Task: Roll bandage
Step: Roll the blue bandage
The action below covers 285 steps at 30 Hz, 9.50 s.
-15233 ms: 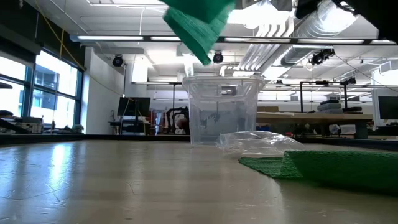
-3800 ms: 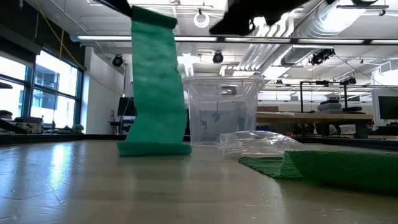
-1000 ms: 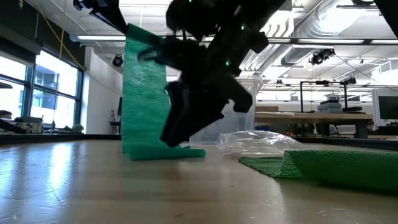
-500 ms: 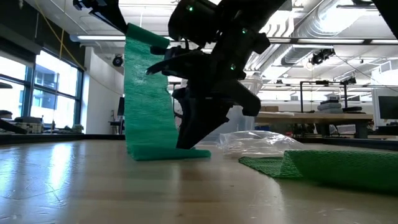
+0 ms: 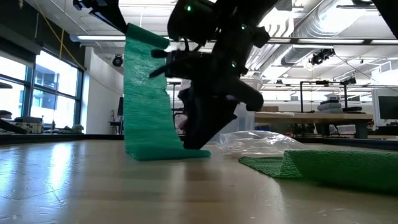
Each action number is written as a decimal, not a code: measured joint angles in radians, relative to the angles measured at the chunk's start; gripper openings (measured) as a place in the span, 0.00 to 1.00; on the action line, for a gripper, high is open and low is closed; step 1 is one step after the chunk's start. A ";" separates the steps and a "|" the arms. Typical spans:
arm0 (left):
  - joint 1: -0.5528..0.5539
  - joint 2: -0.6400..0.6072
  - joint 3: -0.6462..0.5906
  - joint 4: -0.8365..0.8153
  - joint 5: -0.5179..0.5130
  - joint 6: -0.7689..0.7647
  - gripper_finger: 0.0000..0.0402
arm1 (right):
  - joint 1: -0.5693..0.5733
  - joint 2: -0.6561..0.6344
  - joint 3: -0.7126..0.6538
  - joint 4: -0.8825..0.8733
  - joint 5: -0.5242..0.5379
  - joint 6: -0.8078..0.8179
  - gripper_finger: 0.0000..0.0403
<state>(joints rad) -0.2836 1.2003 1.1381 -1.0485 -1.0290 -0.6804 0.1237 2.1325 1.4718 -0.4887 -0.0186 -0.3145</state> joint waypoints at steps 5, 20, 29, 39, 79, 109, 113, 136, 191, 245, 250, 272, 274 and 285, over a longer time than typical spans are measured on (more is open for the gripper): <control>0.000 0.000 0.000 0.000 0.001 0.000 0.00 | -0.001 0.001 -0.014 0.011 -0.008 0.000 0.08; 0.023 0.000 0.000 -0.207 -0.048 -0.239 0.00 | 0.101 -0.078 0.022 -0.099 0.178 0.136 0.00; 0.024 0.000 0.000 -0.520 -0.080 -0.574 0.00 | 0.228 -0.118 0.019 -0.255 0.283 0.234 0.00; 0.108 -0.011 -0.210 -0.498 -0.061 -0.649 0.00 | 0.400 -0.180 0.018 -0.379 0.571 0.390 0.00; 0.033 -0.011 -0.396 0.164 -0.126 -0.247 0.00 | 0.235 -0.375 -0.364 0.382 0.224 0.128 0.00; -0.050 0.371 -0.500 1.207 0.417 0.306 0.00 | 0.203 -0.676 0.182 0.318 0.681 -0.056 0.00; -0.111 0.366 -0.474 1.257 0.505 0.317 0.00 | 0.140 -0.676 0.186 0.235 0.683 0.014 0.00; -0.632 0.144 -0.109 1.330 0.291 0.767 0.00 | -0.006 -0.402 0.182 -0.274 0.357 0.322 0.00; -0.710 0.021 -0.110 0.669 -0.019 0.172 0.00 | 0.143 -0.184 0.182 -0.541 0.232 0.168 0.48; -0.659 0.735 -0.069 0.893 0.626 0.179 0.49 | 0.344 -0.750 -0.570 0.269 0.344 0.623 0.45; -0.659 0.735 -0.069 0.895 0.608 0.125 0.41 | 0.344 -0.750 -0.570 0.269 0.345 0.624 0.45; -0.632 0.222 -0.069 0.487 0.376 -0.115 0.15 | 0.349 -0.734 -0.570 0.559 0.327 0.323 0.45; -0.630 0.162 -0.069 0.490 0.348 -0.079 0.15 | 0.355 -0.705 -0.570 0.671 0.297 0.252 0.45; -0.579 0.057 -0.069 0.491 0.278 -0.088 0.14 | 0.352 -0.528 -0.499 1.051 0.223 0.122 0.45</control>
<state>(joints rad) -0.8622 1.2573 1.0691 -0.5571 -0.7509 -0.7685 0.4759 1.6048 0.9727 0.5625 0.2047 -0.1921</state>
